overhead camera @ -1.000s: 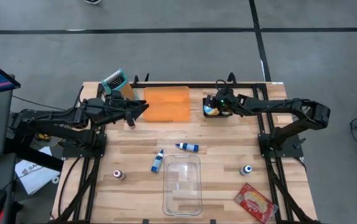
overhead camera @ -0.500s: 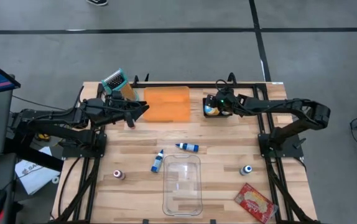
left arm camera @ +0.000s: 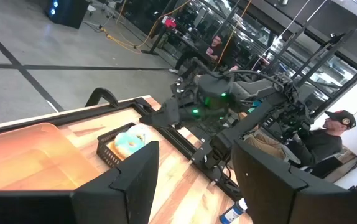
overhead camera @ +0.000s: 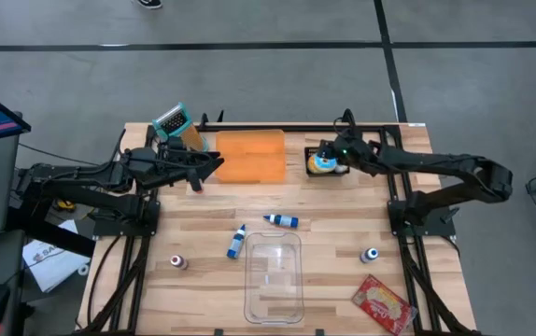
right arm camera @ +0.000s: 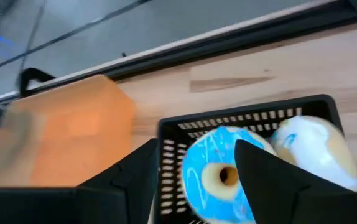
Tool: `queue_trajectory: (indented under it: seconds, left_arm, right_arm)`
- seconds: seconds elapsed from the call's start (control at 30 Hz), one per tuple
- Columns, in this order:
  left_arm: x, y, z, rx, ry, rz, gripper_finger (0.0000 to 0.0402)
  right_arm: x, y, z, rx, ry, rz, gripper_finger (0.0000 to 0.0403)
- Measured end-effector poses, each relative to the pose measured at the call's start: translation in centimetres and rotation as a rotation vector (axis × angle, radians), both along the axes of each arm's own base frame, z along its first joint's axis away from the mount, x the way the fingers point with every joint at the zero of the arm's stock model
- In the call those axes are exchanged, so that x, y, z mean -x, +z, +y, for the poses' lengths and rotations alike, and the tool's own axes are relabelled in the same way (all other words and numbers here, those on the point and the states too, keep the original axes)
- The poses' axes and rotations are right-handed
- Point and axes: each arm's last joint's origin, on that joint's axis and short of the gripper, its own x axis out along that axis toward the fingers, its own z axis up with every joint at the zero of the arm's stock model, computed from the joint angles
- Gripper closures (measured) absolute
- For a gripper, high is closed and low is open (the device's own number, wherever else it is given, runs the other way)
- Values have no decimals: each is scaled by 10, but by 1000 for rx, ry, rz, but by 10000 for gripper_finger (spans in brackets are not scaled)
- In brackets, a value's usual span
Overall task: Pick & Place Food Item
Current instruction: Put the orange food coloring bottle into the transparent bin
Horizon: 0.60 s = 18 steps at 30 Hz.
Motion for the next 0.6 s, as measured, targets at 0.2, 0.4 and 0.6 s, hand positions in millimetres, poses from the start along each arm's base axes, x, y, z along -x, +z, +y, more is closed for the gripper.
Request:
queue_trajectory:
  seconds: [0.2, 0.4, 0.6]
  left_arm:
    - [0, -1, 0, -35, -8, 22, 202]
    - [-1, -1, -4, -70, -134, 35, 202]
    - [-3, 4, -11, -109, -390, -15, 202]
  right_arm:
    - [5, 24, 23, 59, 65, -91, 193]
    - [13, 52, 54, 136, 244, -203, 193]
    - [18, 74, 80, 131, 466, -377, 193]
